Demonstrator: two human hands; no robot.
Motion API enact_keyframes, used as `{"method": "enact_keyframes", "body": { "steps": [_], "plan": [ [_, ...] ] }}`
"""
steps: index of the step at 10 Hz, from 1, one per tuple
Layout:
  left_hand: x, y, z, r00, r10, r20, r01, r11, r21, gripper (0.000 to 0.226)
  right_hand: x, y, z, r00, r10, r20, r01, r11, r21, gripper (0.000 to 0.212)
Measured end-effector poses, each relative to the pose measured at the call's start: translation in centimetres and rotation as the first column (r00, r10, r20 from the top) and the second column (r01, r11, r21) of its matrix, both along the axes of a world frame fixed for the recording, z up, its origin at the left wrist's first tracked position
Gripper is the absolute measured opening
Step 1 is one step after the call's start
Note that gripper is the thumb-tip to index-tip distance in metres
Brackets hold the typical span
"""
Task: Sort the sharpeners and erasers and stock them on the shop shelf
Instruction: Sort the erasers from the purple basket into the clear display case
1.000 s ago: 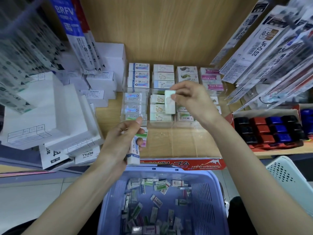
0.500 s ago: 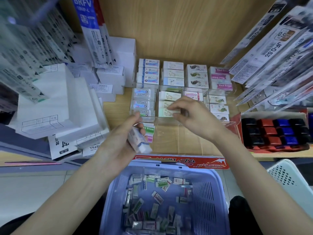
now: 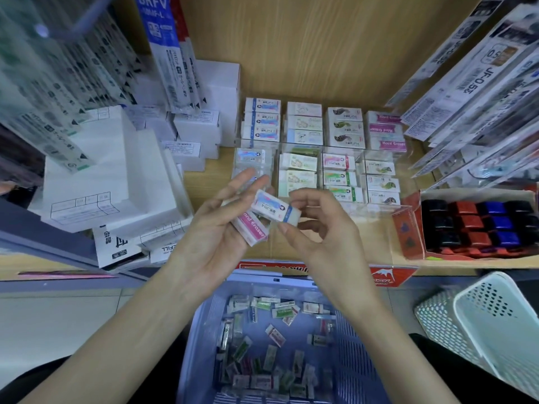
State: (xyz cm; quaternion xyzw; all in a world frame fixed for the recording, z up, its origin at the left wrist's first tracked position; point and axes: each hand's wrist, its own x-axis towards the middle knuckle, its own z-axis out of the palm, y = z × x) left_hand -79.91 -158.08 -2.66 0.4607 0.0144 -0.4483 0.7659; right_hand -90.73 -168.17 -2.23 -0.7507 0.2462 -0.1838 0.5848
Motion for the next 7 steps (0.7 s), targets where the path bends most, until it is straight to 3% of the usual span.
{"method": "enact_keyframes", "body": {
  "steps": [1, 3, 4, 5, 6, 7],
  "plan": [
    [-0.2, 0.1, 0.2, 0.998, 0.013, -0.067, -0.008, 0.997, 0.079, 0.039, -0.3, -0.5, 0.1, 0.999, -0.005, 0.046, 0.003, 0.999, 0.039, 0.044],
    [-0.9, 0.6, -0.1, 0.962, -0.246, 0.114, 0.198, 0.925, 0.324, 0.038, -0.5, -1.9, 0.3, 0.989, 0.057, 0.14, -0.098, 0.946, 0.309, 0.051],
    [-1.0, 0.4, 0.1, 0.952, -0.279, 0.124, 0.215, 0.902, 0.375, 0.035, -0.5, -1.1, -0.2, 0.988, -0.116, 0.097, 0.071, 0.921, 0.383, 0.041],
    [-1.3, 0.2, 0.1, 0.957, -0.282, 0.072, 0.238, 0.9, 0.367, 0.041, -0.8, 0.0, -0.6, 0.983, -0.185, 0.009, 0.175, 0.942, 0.287, 0.018],
    [-1.6, 0.0, 0.0, 0.954, -0.293, 0.06, 0.259, 0.91, 0.323, 0.044, -1.0, 0.8, -0.5, 0.992, -0.124, 0.016, 0.114, 0.948, 0.298, 0.024],
    [-1.4, 0.0, -0.3, 0.945, -0.316, 0.078, 0.275, 0.904, 0.327, 0.026, -1.3, 0.5, -0.1, 0.996, -0.08, 0.034, 0.063, 0.935, 0.348, 0.032]
  ]
}}
